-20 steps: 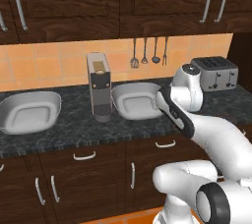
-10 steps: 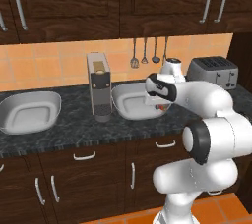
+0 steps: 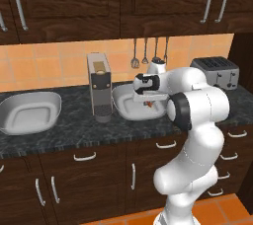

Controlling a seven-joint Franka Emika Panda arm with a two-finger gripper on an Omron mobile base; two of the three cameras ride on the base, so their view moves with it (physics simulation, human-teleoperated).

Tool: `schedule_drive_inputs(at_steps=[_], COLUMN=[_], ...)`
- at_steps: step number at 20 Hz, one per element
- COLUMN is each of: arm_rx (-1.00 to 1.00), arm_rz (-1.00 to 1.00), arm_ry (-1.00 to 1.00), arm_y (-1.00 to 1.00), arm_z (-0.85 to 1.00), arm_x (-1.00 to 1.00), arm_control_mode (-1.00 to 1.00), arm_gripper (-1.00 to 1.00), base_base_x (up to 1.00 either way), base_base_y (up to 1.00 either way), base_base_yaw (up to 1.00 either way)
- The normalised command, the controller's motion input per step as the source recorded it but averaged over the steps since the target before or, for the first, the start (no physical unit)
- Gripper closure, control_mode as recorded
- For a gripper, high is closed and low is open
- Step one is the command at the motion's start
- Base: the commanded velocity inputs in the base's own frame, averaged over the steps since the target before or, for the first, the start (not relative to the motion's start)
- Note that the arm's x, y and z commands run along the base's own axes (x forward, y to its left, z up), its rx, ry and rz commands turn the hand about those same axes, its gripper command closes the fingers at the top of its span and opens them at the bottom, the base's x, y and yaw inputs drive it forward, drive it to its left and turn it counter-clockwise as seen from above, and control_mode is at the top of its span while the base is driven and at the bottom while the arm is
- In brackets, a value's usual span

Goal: Place one carrot and one chicken drumstick in each tupperware on the nearby counter, to pack two identical lunches.

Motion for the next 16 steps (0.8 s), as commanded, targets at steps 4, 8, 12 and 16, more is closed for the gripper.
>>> schedule_drive_inputs(at_steps=[4,8,12,16], arm_rx=[0.0,0.0,0.0,0.0], arm_rz=[0.0,0.0,0.0,0.0], arm_ry=[-0.03,-0.03,-0.04,-0.03], arm_y=[0.02,0.0,0.0,0.0], arm_z=[-0.46,-0.86,-0.37,-0.01], arm_x=[0.3,0.17,0.01,0.19], arm_control_mode=[-1.0,-1.0,-1.0,-1.0], arm_gripper=[1.0,1.0,1.0,1.0], base_base_x=[0.0,0.0,0.0,0.0], base_base_y=[0.0,0.0,0.0,0.0], base_base_yaw=[0.0,0.0,0.0,0.0])
